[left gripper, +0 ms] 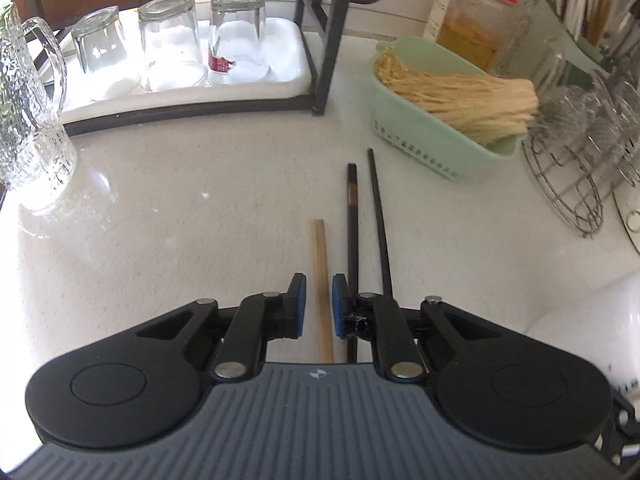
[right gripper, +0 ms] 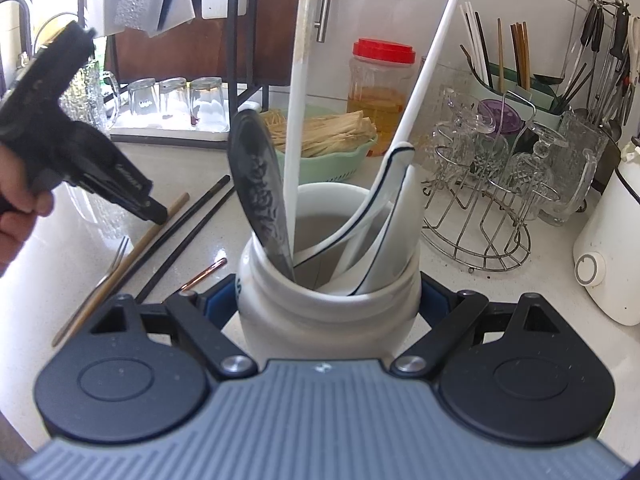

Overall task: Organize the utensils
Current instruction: 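Close the left gripper on the wooden chopstick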

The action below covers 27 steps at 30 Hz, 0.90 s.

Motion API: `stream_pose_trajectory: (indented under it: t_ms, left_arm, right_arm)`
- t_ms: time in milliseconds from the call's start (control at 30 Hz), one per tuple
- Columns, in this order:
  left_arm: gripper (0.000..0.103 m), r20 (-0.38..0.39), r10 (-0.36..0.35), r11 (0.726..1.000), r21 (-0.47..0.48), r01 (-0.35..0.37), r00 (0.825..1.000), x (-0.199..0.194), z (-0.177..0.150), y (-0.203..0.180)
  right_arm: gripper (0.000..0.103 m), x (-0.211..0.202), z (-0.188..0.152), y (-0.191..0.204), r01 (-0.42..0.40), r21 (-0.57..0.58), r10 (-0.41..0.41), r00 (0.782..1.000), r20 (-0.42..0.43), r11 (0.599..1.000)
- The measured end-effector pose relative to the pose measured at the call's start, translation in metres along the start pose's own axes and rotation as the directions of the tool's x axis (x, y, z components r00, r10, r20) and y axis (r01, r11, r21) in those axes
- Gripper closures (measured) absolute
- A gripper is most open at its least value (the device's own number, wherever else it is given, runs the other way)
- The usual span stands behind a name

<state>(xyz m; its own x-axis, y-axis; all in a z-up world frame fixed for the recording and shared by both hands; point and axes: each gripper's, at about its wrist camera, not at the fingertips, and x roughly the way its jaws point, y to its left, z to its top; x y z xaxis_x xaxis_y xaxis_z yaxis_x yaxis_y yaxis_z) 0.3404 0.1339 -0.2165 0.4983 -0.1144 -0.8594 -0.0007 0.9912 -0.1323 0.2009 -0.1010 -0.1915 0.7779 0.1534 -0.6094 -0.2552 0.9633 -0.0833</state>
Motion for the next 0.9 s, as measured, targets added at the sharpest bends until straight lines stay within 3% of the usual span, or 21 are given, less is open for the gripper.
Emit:
stream_pose_trajectory:
  t_ms: [633,900]
  left_arm:
    - [0.096,-0.037,0.036,0.999,0.012,-0.035,0.999,0.019,0.015,-0.011]
    - [0.096,-0.003,0.023,1.0,0.011,-0.023,1.0,0.001,0.019,-0.019]
  right_arm:
    - [0.011,0.0,0.001,0.0,-0.004,-0.004,0.004,1.0,-0.005,1.0]
    - [0.011,0.001,0.002,0.0,-0.003,-0.002,0.003,1.0,-0.01,1.0]
